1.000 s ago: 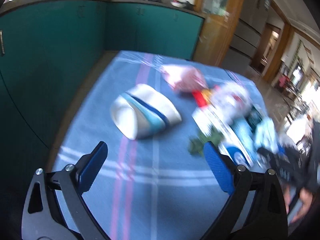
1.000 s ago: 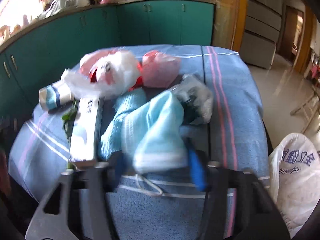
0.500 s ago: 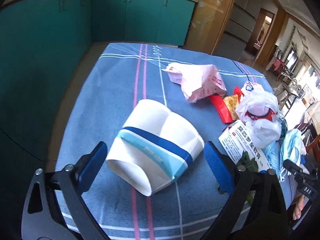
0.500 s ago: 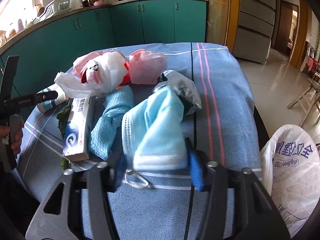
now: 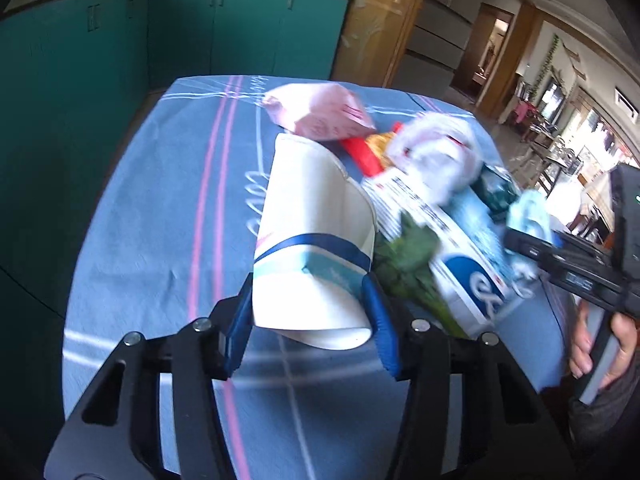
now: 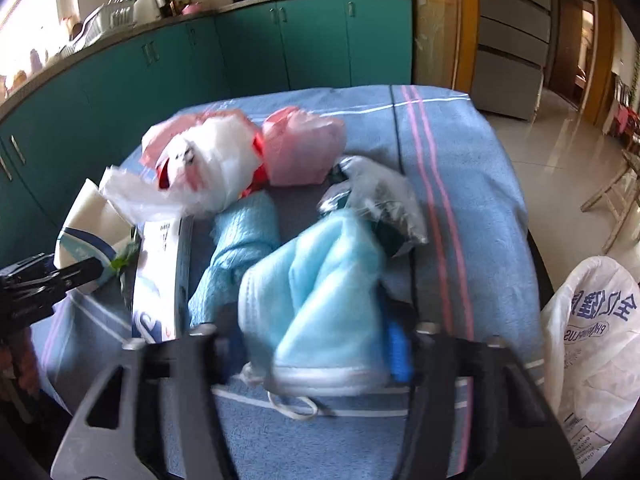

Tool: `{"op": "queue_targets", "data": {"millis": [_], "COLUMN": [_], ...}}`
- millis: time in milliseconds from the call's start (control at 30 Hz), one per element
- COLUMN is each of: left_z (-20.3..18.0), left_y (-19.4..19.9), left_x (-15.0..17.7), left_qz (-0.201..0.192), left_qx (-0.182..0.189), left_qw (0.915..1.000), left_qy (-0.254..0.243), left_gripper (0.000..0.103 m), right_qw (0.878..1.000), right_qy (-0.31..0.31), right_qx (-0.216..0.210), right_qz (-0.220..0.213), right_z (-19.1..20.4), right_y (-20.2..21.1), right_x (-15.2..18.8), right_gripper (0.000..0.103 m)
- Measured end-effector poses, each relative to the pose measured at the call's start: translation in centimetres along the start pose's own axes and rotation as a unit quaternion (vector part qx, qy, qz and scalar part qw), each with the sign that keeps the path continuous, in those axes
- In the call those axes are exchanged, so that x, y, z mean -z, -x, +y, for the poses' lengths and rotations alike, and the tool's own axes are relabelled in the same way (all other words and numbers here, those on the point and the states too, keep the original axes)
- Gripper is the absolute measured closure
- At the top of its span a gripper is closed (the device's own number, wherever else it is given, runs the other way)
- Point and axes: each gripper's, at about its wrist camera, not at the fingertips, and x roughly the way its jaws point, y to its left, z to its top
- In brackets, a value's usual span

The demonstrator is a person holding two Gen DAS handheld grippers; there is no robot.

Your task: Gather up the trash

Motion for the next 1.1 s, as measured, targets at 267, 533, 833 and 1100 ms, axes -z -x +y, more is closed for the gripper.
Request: {"op": "queue_targets", "data": {"millis": [267, 533, 833, 1100], "left_z": [-0.8, -1.4, -2.4, -2.6], "left_y": [2.5, 4.3, 3.6, 2.5], "left_x": [1.7, 2.0, 2.6, 3.0], "left_qz": [-0.013, -0.034, -0.018, 0.001], "left_qx": [0.009, 0.009, 0.019, -0.002], "left_qw": [0.9998, 0.9993, 0.9996, 1.0000], "left_qy": [0.010, 0.012, 0.009, 0.004], "left_gripper": [0.050, 0.050, 0.050, 0.049], "right_qw": [1.000, 0.999, 1.000, 1.000], "right_qy": [0.014, 0.016, 0.013, 0.009], "right_qx": [0.003, 0.008, 0.008, 0.008], "right_qz": [-0.019, -0.034, -0.025, -0.009], "right_z": [0.4, 0.1, -0.3, -0.4], "right_y": [1.6, 3.9, 4.2, 3.2], "right_x": [0.5, 0.8, 1.4, 1.8], "right_gripper": [0.063, 0.063, 0.063, 0.063]}}
